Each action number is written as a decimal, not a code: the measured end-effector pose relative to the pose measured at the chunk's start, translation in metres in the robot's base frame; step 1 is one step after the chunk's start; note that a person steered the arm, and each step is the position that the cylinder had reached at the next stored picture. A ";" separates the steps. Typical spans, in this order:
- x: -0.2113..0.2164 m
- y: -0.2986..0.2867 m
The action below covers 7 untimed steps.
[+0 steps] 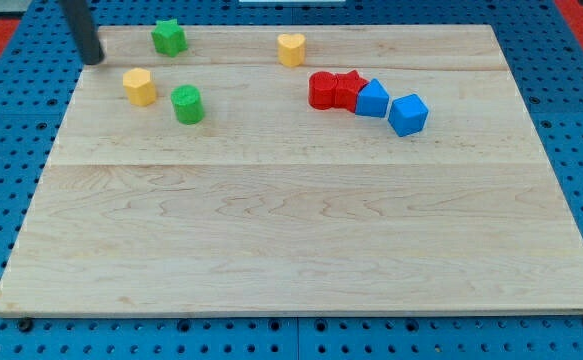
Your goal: Move the yellow hexagon into the yellow heart
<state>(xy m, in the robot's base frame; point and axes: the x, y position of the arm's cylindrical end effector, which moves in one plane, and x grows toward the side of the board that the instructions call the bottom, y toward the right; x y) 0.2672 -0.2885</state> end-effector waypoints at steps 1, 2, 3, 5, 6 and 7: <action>0.057 0.015; 0.064 0.068; 0.027 0.107; 0.064 0.155; 0.066 0.219; 0.021 0.218</action>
<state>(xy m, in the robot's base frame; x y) 0.2887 -0.0703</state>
